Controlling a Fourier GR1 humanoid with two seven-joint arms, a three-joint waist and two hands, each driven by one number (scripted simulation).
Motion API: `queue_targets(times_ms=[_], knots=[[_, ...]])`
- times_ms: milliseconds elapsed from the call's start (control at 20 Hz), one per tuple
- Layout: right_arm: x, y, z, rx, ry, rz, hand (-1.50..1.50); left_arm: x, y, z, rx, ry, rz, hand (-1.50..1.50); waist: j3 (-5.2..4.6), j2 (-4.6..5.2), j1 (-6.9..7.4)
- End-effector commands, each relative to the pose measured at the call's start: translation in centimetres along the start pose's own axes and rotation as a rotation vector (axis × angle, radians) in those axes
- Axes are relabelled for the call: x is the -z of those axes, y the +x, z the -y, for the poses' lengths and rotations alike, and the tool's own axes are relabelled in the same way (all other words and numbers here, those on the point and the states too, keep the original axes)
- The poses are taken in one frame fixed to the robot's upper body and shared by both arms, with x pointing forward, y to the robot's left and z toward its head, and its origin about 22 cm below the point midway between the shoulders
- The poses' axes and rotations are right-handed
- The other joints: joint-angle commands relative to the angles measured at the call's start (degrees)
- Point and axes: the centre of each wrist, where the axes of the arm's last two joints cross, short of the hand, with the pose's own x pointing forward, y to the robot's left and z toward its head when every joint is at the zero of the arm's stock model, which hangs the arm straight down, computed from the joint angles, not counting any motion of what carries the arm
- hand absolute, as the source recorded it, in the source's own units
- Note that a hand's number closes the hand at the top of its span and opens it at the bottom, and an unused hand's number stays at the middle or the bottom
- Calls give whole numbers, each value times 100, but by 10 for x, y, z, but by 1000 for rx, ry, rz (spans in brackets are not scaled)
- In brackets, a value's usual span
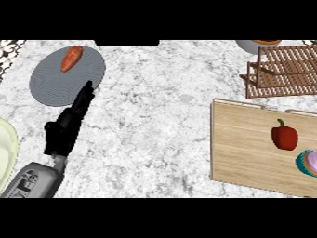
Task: Pick the bell pepper from the tray and place it in the tiered shelf
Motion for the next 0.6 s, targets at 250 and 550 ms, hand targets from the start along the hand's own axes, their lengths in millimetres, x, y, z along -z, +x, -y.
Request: queue_targets(times_ms=[250, 550], knots=[[-24, 66, -6, -324, 143, -136, -150, 7, -18, 0, 3, 23, -2, 0, 5, 6, -71], [-17, 90, -19, -298, 130, -146, -150, 12, -3, 12, -1, -12, -9, 0, 15, 9, -10]])
